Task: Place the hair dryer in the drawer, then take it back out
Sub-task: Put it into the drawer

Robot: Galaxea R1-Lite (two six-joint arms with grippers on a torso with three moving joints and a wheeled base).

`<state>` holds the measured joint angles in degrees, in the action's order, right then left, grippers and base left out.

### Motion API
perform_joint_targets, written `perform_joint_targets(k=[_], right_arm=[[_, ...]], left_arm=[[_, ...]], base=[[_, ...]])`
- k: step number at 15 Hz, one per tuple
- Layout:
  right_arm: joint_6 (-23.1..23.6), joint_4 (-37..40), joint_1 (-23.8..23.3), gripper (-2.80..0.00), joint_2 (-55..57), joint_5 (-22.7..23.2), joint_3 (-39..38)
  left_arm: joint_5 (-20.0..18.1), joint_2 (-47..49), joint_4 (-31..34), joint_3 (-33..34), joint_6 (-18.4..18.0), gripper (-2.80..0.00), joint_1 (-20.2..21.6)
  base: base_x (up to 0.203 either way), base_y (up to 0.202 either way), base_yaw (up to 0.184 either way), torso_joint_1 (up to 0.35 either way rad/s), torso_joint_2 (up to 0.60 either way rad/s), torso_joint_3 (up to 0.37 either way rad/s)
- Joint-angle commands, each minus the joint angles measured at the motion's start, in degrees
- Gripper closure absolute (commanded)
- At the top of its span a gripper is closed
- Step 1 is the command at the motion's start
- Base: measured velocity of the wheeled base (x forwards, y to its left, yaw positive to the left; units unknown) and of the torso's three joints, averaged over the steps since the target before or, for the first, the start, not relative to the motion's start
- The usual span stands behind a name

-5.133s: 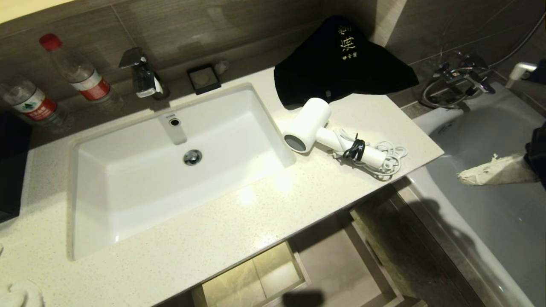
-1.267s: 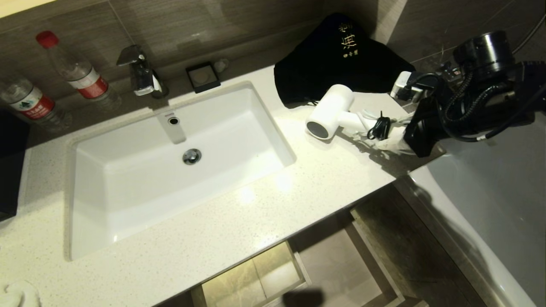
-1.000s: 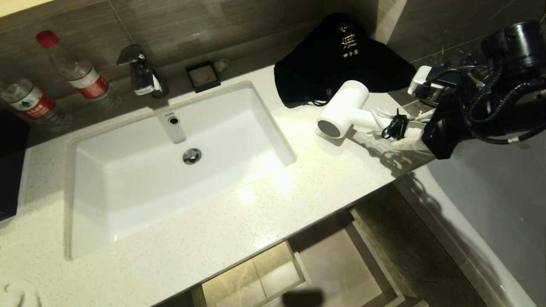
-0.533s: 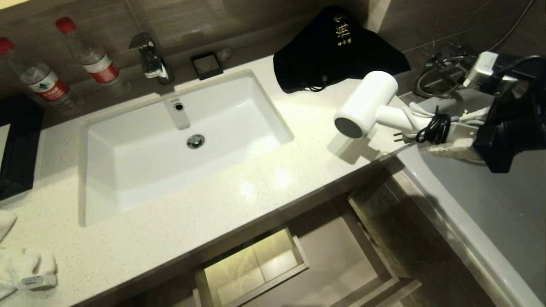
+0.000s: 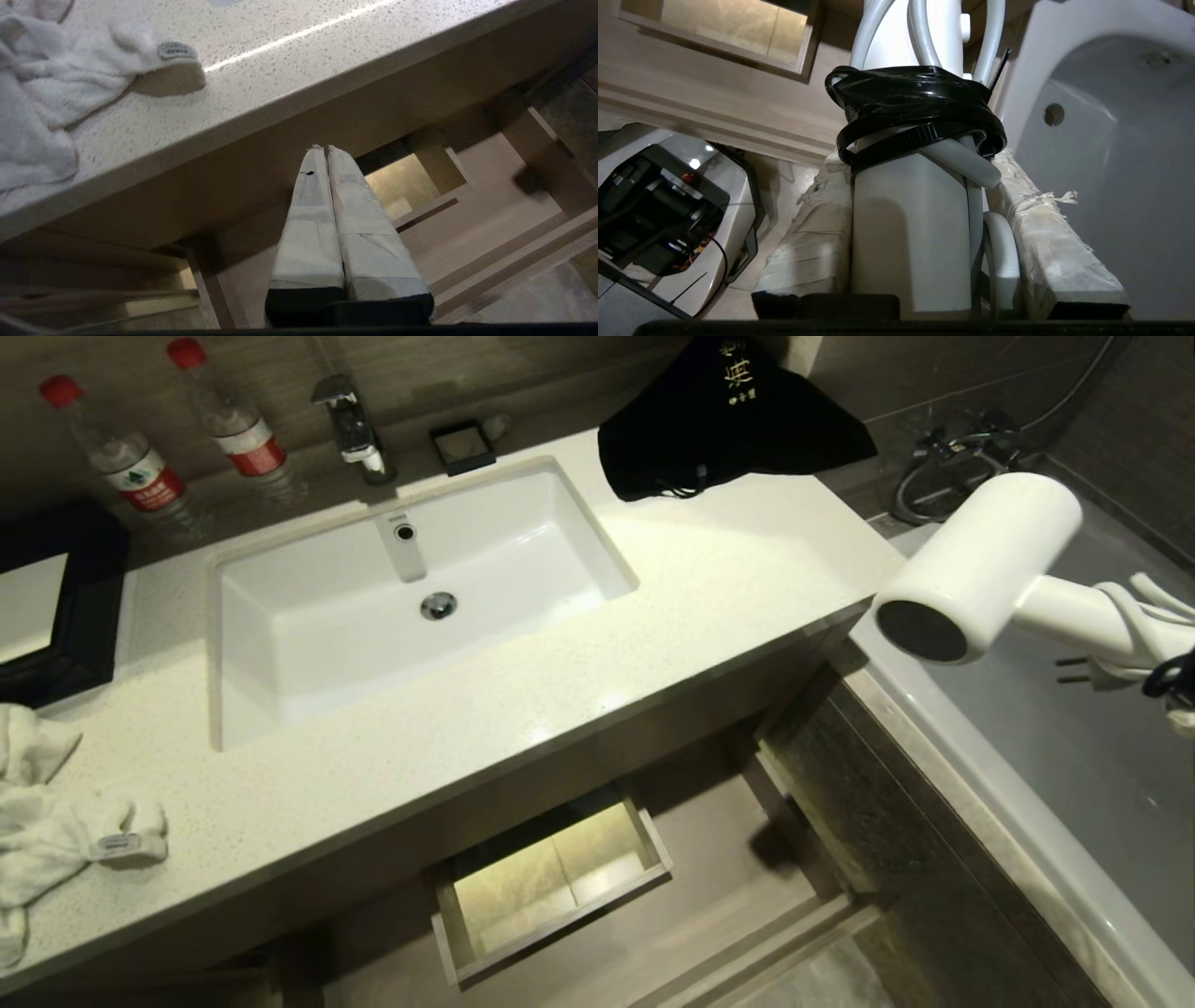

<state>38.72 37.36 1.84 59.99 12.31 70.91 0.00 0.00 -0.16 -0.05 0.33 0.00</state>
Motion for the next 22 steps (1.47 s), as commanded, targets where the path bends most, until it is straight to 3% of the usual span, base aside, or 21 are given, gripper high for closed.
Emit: perform_joint_targets(k=[1, 14, 22], right_arm=[[0.28, 0.24, -1.12, 0.0, -4.45, 0.07, -1.3], [0.22, 0.95, -3.16, 0.0, -6.55, 0.3, -2.49], [0.04, 1.22, -3.16, 0.0, -6.46, 0.43, -2.98]], left_arm=[[0.09, 0.09, -0.02, -0.04, 0.02, 0.0, 0.0], [0.08, 0.0, -0.02, 0.05, 0.02, 0.0, 0.0], [0.09, 0.0, -0.02, 0.05, 0.02, 0.0, 0.0]], base=[[0.0, 0.0, 0.0, -0.315, 0.18, -0.137], [0.0, 0.0, 0.0, -0.281, 0.08, -0.204], [0.0, 0.0, 0.0, -0.049, 0.0, -0.052]])
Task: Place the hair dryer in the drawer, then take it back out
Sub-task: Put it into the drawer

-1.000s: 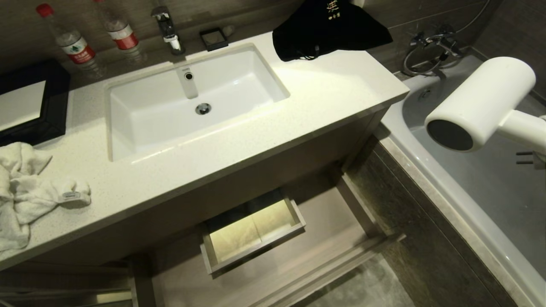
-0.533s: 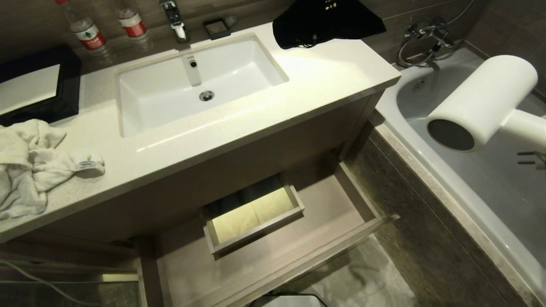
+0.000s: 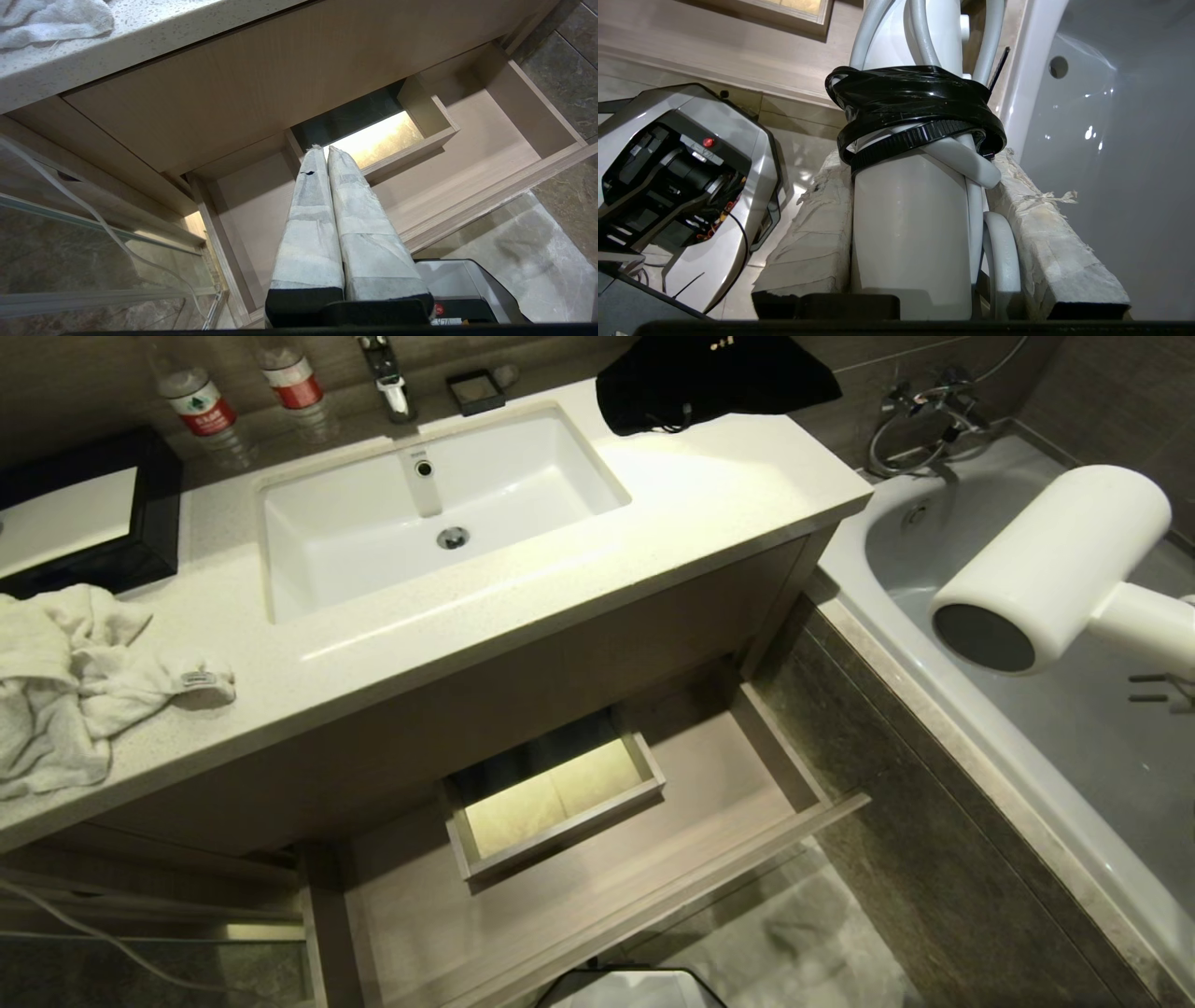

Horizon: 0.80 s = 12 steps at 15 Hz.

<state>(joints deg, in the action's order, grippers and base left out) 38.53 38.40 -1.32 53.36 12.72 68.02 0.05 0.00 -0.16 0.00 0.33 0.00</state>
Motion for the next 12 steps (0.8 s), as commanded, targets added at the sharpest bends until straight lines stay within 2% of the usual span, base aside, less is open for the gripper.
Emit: perform_joint_targets(k=[1, 12], right_arm=[[0.24, 0.19, 0.0, 0.0, 0.17, 0.11, -0.08], [0.14, 1.51, 0.0, 0.0, -0.54, 0.82, -0.25]], left_arm=[[0.04, 0.02, -0.02, 0.0, 0.02, 0.0, 0.0], [-0.05, 0.09, -0.02, 0.0, 0.02, 0.0, 0.0]], base=[[0.0, 0.0, 0.0, 0.0, 0.0, 0.0], [0.0, 0.0, 0.0, 0.0, 0.0, 0.0]])
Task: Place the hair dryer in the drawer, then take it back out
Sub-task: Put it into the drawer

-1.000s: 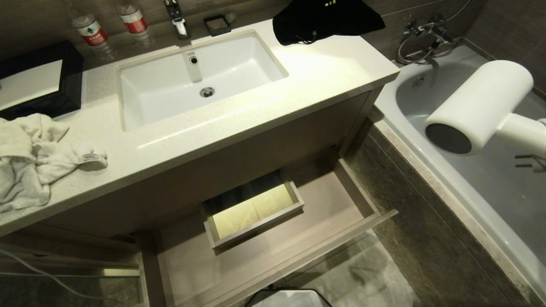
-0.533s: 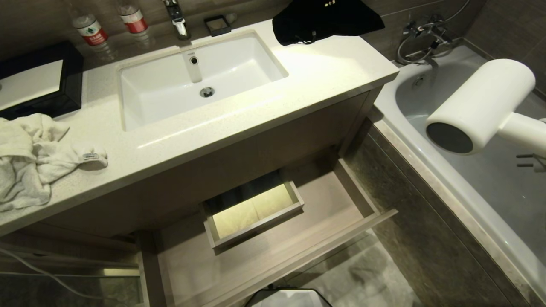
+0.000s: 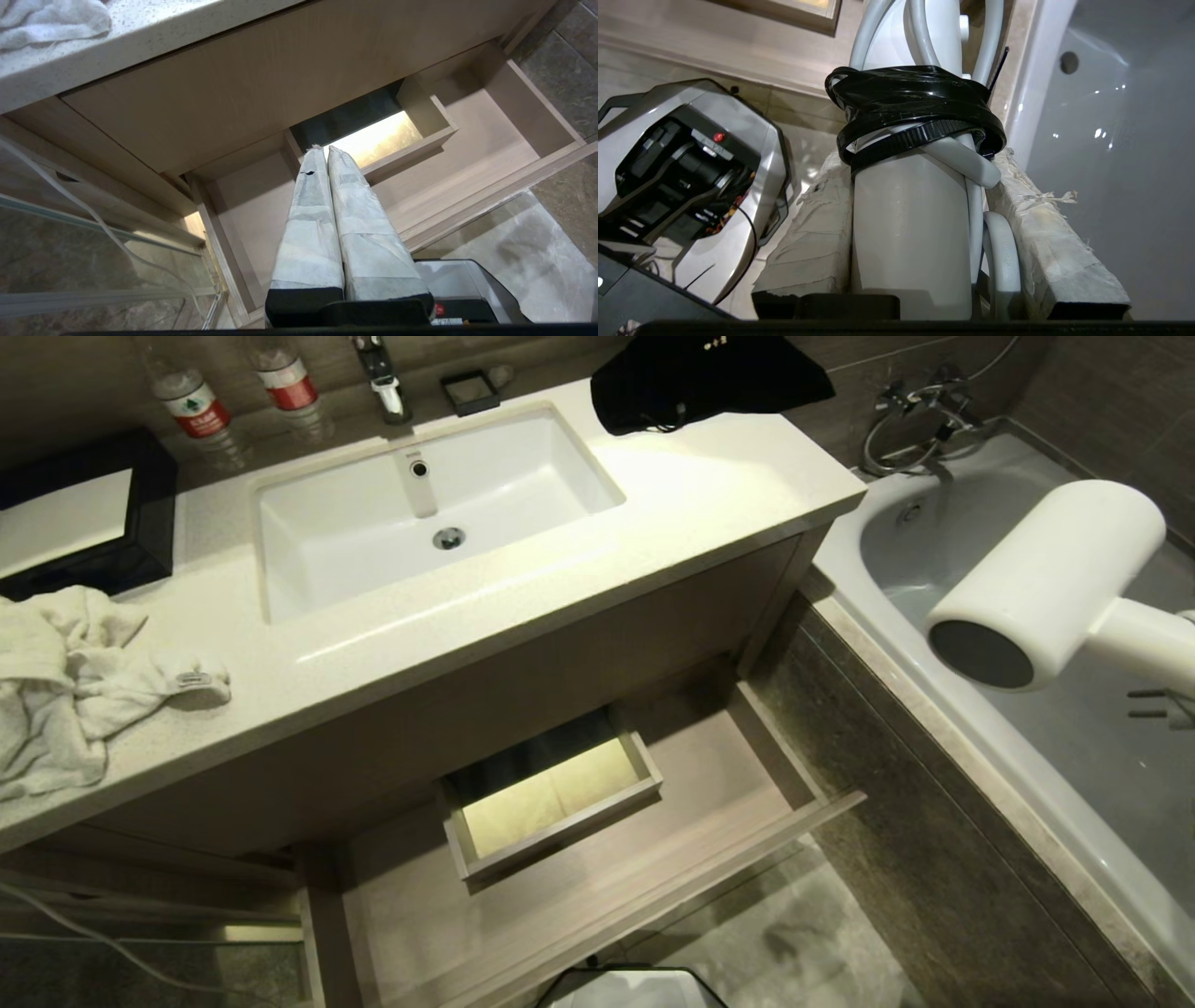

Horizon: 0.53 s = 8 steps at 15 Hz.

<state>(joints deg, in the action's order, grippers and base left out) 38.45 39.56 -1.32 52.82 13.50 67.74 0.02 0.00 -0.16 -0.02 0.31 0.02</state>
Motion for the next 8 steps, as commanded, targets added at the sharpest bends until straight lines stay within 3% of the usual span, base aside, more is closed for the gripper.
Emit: perform_joint_targets(k=[1, 6, 8], right_arm=[[0.22, 0.5, 0.0, 0.0, -0.16, -0.05, 0.02], [0.66, 0.87, 0.0, 0.0, -0.79, -0.14, -0.42], [0.66, 0.87, 0.0, 0.0, -0.96, -0.23, -0.51]], left_arm=[[0.06, 0.01, -0.01, -0.06, 0.04, 0.0, -0.02], [0.07, 0.0, -0.01, 0.02, 0.04, 0.0, -0.02], [0.07, 0.08, -0.01, 0.0, 0.04, 0.0, -0.02]], base=[[0.005, 0.019, -0.104, -0.002, 0.0, -0.002], [0.001, 0.01, -0.154, 0.0, 0.0, 0.003], [0.001, 0.003, -0.03, -0.001, 0.0, 0.002]])
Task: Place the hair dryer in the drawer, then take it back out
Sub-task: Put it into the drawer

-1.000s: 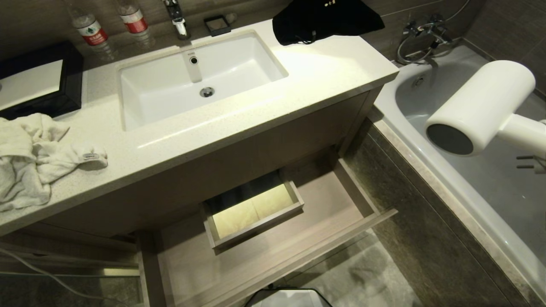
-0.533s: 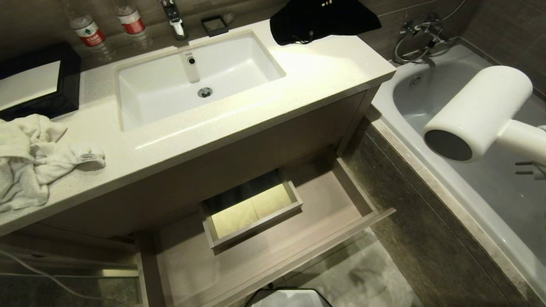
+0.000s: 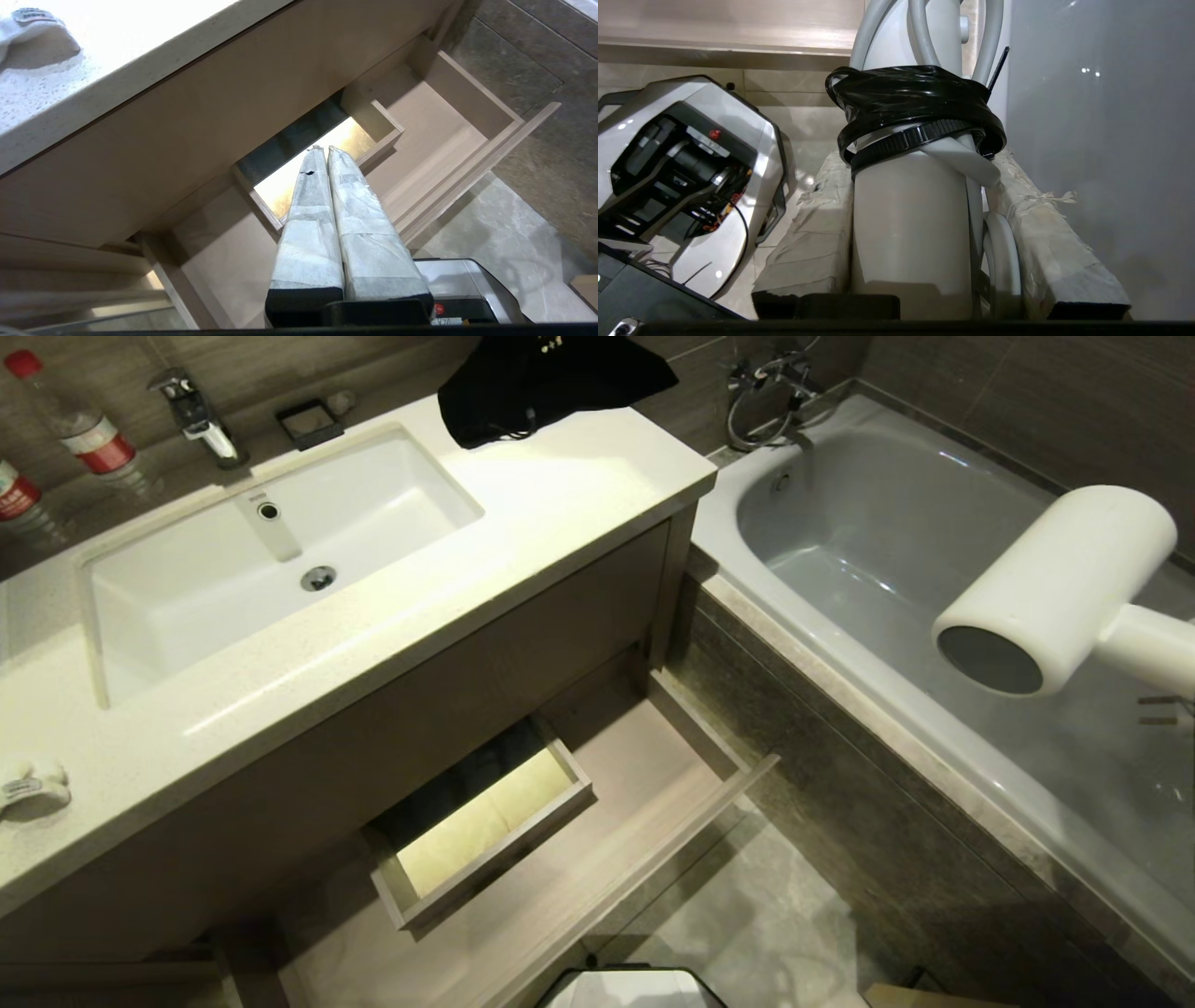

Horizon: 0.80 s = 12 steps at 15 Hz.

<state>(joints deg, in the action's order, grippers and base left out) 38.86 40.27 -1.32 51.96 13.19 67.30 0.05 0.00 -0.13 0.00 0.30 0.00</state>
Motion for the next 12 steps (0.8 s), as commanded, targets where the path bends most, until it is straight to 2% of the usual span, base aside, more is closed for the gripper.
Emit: perform_joint_targets(k=[1, 12], right_arm=[[0.25, 0.16, 0.0, 0.0, -0.1, 0.08, -0.13], [0.07, -0.71, -0.44, 0.0, -0.45, -0.09, -0.5]], left_arm=[[0.04, 0.0, -0.04, 0.0, 0.05, 0.0, 0.0], [0.04, 0.0, -0.04, 0.0, 0.05, 0.0, 0.0]], base=[[0.0, 0.0, 0.0, 0.0, 0.0, 0.0], [0.0, 0.0, 0.005, 0.001, 0.0, 0.0]])
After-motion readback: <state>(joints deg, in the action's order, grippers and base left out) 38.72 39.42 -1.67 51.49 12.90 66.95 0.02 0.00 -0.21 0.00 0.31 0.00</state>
